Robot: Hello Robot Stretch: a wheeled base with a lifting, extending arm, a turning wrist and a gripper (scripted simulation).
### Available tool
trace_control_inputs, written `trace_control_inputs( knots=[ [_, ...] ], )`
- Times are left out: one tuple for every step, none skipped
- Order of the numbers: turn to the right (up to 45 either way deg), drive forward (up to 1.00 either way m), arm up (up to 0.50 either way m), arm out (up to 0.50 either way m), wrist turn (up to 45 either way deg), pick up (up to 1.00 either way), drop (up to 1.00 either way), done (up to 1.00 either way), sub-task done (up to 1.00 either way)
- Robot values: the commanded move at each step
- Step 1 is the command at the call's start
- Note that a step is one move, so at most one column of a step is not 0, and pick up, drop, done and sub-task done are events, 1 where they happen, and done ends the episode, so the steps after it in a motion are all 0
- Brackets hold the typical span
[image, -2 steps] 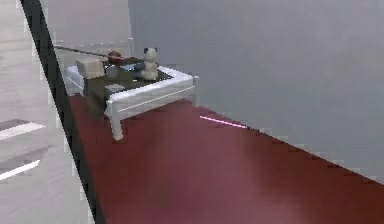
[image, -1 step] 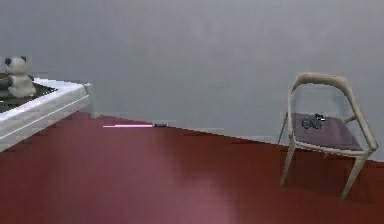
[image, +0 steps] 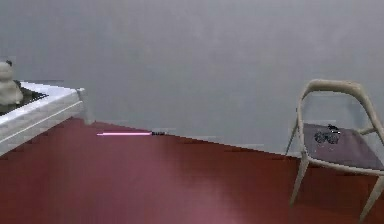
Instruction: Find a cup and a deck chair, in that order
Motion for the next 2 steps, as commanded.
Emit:
trace_control_inputs(
  knots=[
    [9.0,0.0,0.0,0.0,0.0,0.0,0.0,0.0,0.0],
    [0.0,0.7,0.0,0.0,0.0,0.0,0.0,0.0,0.0]
  ],
)
